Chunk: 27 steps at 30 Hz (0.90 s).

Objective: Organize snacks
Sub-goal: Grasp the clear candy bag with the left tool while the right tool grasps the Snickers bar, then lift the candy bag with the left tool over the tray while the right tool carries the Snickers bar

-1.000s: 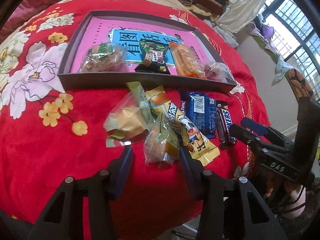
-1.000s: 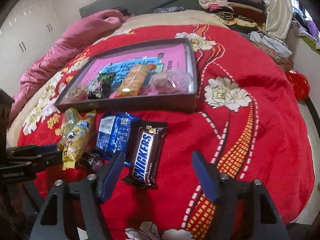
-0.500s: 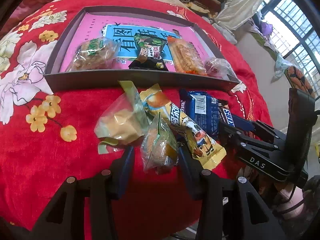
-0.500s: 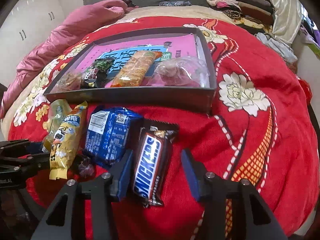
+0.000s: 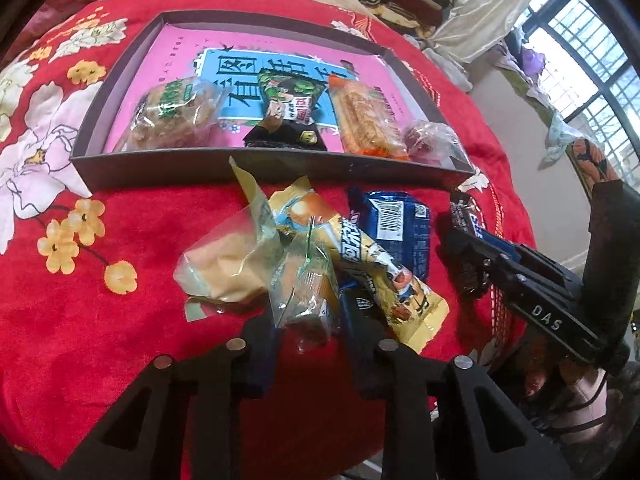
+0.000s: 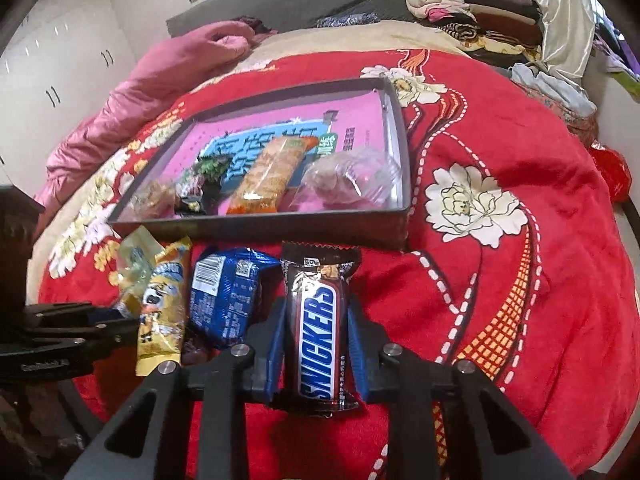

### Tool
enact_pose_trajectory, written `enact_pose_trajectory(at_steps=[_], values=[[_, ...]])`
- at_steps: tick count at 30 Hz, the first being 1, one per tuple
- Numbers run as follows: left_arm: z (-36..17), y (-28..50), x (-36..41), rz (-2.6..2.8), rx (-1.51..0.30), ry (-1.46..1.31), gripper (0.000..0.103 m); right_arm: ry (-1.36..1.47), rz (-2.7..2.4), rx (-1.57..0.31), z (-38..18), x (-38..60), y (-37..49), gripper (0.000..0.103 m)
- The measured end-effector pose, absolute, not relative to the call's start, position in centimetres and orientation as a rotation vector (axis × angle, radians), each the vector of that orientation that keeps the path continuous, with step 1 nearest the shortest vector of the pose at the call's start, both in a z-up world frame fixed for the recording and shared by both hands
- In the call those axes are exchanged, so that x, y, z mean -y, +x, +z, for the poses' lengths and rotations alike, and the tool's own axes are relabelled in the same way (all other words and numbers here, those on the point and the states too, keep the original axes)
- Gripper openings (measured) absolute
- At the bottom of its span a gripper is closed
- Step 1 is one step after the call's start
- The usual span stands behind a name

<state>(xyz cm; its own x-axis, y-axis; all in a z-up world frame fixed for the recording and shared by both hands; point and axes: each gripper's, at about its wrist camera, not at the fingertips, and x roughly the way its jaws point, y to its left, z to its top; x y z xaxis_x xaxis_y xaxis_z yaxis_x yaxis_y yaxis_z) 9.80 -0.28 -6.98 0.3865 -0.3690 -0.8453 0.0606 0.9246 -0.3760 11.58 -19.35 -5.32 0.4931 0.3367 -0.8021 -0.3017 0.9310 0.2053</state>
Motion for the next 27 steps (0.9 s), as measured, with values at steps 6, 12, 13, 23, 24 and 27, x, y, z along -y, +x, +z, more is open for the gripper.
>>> enact_pose_trajectory(at_steps=[6, 12, 13, 23, 24, 27], values=[[-6.5, 9.4, 0.3, -0.282, -1.134, -0.303, 0.026, 0.07, 0.403, -0.968, -4.6, 19.6, 11.5, 0.029], [-5.5, 8.2, -0.6, -0.277, -1.109, -0.319, 0.025, 0.066, 0.409, -0.959, -4.4, 19.3, 11.4, 0.029], [-5.2, 8.2, -0.8, -0.271, -1.105, -0.323, 0.025, 0.058, 0.408, -0.952, -4.2, 19.3, 11.3, 0.029], [-1.8, 7.9, -1.9, -0.246, -1.047, -0.316, 0.025, -0.033, 0.423, -0.847, -1.9, 18.6, 10.3, 0.029], [-1.4, 7.8, -1.8, -0.245, -1.039, -0.313, 0.025, -0.028, 0.426, -0.839, -1.7, 18.6, 10.2, 0.029], [-0.1, 7.8, -1.8, -0.246, -1.017, -0.307, 0.025, -0.02, 0.431, -0.82, -1.3, 18.9, 10.1, 0.029]])
